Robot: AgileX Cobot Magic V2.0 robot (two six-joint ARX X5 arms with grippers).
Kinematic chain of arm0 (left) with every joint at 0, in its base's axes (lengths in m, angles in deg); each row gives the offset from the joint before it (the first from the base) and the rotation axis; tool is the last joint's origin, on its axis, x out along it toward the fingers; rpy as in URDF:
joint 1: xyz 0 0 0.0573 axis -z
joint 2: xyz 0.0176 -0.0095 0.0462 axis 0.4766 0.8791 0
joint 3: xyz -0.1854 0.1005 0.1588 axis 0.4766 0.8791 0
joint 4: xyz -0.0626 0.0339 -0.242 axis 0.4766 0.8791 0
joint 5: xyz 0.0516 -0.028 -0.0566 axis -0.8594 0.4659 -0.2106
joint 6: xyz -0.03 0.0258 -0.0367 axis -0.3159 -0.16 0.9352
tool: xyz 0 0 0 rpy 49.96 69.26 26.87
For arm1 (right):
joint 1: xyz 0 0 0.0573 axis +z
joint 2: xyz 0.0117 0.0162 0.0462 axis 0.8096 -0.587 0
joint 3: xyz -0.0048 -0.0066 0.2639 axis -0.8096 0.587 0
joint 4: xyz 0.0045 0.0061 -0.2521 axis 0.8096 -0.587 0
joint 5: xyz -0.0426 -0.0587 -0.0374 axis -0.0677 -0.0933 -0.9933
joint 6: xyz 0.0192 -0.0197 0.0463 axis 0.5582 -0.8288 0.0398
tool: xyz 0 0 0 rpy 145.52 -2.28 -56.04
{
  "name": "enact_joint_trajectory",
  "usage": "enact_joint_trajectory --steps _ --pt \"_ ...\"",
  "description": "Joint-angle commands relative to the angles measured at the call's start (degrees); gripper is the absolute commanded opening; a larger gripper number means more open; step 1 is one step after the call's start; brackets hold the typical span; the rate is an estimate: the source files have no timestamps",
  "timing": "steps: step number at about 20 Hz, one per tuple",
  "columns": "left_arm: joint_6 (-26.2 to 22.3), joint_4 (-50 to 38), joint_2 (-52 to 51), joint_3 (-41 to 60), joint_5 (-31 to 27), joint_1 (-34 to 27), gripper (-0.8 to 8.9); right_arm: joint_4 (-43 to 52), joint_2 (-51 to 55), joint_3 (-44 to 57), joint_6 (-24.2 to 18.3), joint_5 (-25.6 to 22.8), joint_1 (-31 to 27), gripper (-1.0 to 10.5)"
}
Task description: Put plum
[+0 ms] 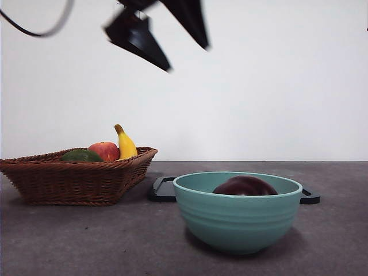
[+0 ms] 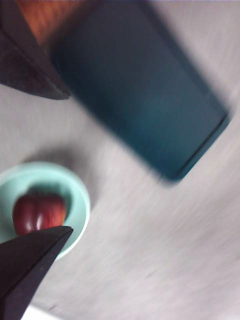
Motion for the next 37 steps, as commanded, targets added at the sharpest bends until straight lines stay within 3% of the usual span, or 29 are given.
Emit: enact_joint_trajectory --steps 1,8,11,15,16,18,30,34,37 --pt "0.39 1.88 -3.23 -1.38 -0.07 -3.65 4.06 0.42 -0.28 -0.94 -0.28 0.00 0.24 4.0" --pt "-0.20 6.51 -14.34 5.35 8.31 -15.06 4.06 0.48 -0.28 -0.94 -0.28 -0.02 0.24 4.0" --pt "0.07 6.51 -19.78 13.84 12.59 -15.93 4.06 0.81 -0.31 -0.94 -0.28 -0.04 0.24 4.0" --pt "-0.35 9.73 -24.87 22.51 26.40 -14.29 4.05 1.77 -0.33 -0.94 -0.26 -0.04 0.24 4.0" --pt "-1.75 12.37 -25.20 22.84 27.41 -13.64 4.04 2.01 -0.33 -0.94 -0.26 -0.04 0.24 4.0" --pt "-3.72 15.17 -25.40 22.84 27.39 -13.05 4.04 2.34 -0.33 -0.94 -0.26 -0.02 0.24 4.0" --pt "-3.69 14.91 -25.40 22.82 27.36 -12.87 4.04 1.22 -1.60 -0.92 1.33 0.00 0.48 4.0" --pt "-3.69 14.23 -25.40 22.82 27.36 -12.87 4.04 1.29 -6.78 -0.92 1.25 -0.26 2.27 3.6" --pt "-3.67 13.70 -25.40 22.82 27.36 -12.87 4.04 2.67 -12.33 -0.92 0.85 -3.10 4.24 3.6"
